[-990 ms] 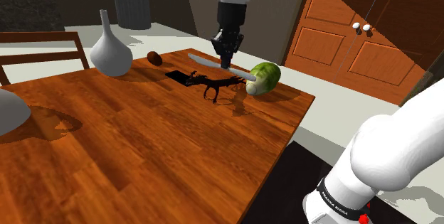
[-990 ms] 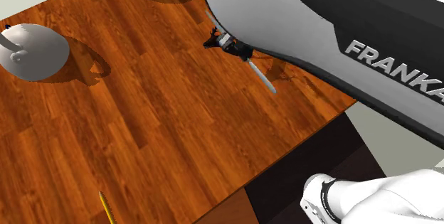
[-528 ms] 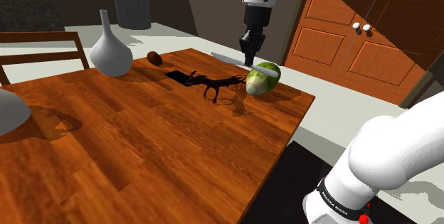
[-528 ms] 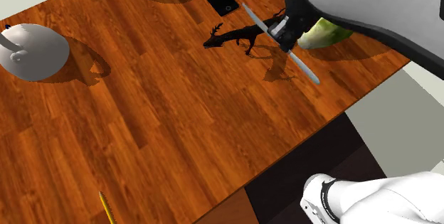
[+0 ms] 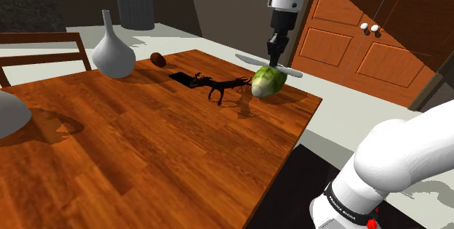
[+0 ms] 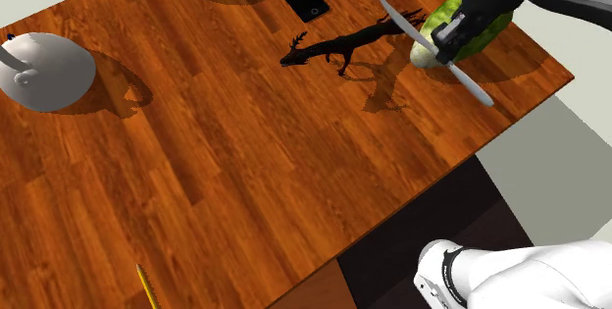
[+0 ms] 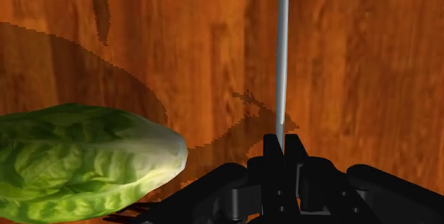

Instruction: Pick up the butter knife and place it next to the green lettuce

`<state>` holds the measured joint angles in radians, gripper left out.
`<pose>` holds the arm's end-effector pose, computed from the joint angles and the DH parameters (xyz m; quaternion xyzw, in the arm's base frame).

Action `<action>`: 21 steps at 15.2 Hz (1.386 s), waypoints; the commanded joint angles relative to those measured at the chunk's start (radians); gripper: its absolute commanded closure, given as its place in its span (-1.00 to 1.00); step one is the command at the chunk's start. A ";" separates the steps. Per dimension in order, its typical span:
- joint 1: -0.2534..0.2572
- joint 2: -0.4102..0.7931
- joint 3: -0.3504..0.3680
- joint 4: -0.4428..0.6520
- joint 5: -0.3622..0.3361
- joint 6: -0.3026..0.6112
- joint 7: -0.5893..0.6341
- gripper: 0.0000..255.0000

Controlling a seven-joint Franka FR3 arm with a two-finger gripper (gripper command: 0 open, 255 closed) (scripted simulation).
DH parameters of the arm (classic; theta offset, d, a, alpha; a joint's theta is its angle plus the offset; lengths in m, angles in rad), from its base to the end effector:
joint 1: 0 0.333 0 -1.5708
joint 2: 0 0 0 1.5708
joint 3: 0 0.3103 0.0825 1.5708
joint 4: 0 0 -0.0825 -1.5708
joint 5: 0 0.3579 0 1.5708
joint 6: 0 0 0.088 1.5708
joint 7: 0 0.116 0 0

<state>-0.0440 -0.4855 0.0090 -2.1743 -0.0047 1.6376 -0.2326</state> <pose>0.3750 -0.0131 0.5654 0.9948 0.0983 -0.0260 0.0010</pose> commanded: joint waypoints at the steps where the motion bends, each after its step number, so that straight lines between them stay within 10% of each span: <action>1: -0.001 -0.002 -0.003 -0.025 -0.002 0.023 -0.004 1.00; 21: -0.001 0.020 -0.002 -0.277 -0.002 0.297 -0.002 1.00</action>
<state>-0.0450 -0.4727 0.0068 -2.4424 -0.0066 1.9179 -0.2346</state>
